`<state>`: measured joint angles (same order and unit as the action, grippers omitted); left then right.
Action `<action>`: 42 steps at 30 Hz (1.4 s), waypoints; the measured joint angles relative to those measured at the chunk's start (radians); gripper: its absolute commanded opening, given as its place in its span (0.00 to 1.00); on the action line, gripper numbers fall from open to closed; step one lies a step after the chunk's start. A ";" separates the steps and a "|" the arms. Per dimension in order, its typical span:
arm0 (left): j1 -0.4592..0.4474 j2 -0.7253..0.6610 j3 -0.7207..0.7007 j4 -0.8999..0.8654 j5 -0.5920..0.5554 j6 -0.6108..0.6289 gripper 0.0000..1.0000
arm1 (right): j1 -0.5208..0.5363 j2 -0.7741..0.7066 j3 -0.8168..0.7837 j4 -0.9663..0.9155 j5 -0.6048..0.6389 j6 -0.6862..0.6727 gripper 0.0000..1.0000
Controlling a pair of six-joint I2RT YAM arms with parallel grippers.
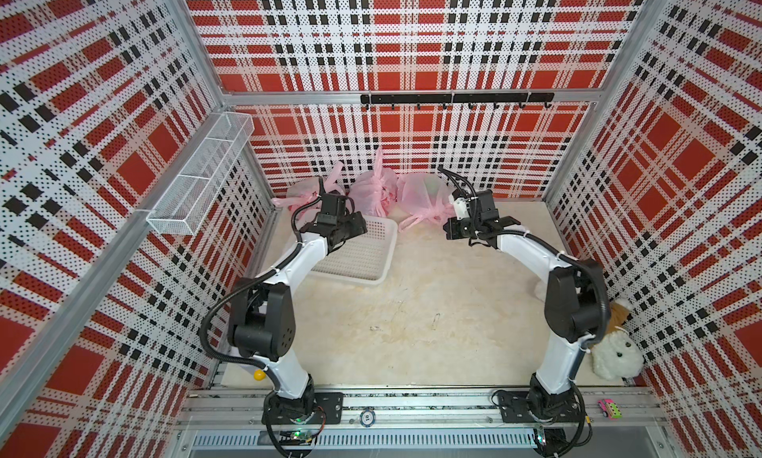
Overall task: Untie the knot of a plastic bag & take out the apple
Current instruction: Move the plastic bag to the center of the board.
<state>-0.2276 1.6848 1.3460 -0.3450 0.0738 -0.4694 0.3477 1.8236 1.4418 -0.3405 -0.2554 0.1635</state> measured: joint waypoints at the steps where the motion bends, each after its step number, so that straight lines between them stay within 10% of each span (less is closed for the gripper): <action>1: -0.015 -0.027 -0.003 -0.005 -0.001 0.014 0.68 | 0.013 -0.040 -0.033 0.001 0.012 -0.003 0.08; 3: -0.052 -0.070 -0.003 -0.016 -0.003 0.039 0.69 | 0.039 -0.112 -0.086 0.000 0.042 -0.003 0.46; 7: -0.149 -0.111 -0.003 -0.037 -0.004 0.074 0.70 | 0.024 -0.135 -0.077 0.004 0.095 -0.012 0.70; 19: -0.290 -0.048 0.038 -0.071 0.031 0.085 0.70 | -0.089 0.417 0.395 -0.005 0.118 0.052 0.89; 22: -0.288 -0.026 0.041 -0.071 0.039 0.087 0.70 | -0.089 0.602 0.624 -0.036 0.092 0.076 0.75; 26: -0.280 -0.004 0.046 -0.071 0.052 0.093 0.70 | -0.087 0.808 0.920 -0.111 0.048 0.091 0.02; 33: -0.284 -0.029 0.012 -0.050 0.044 0.137 0.85 | -0.052 0.572 0.521 -0.044 0.025 0.039 0.00; 42: -0.425 -0.257 -0.103 -0.023 -0.038 0.311 0.97 | 0.024 -0.085 0.027 -0.100 -0.064 -0.078 0.00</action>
<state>-0.6529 1.4273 1.2434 -0.3676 0.0360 -0.1589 0.3721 1.7382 1.4685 -0.4404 -0.3199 0.0853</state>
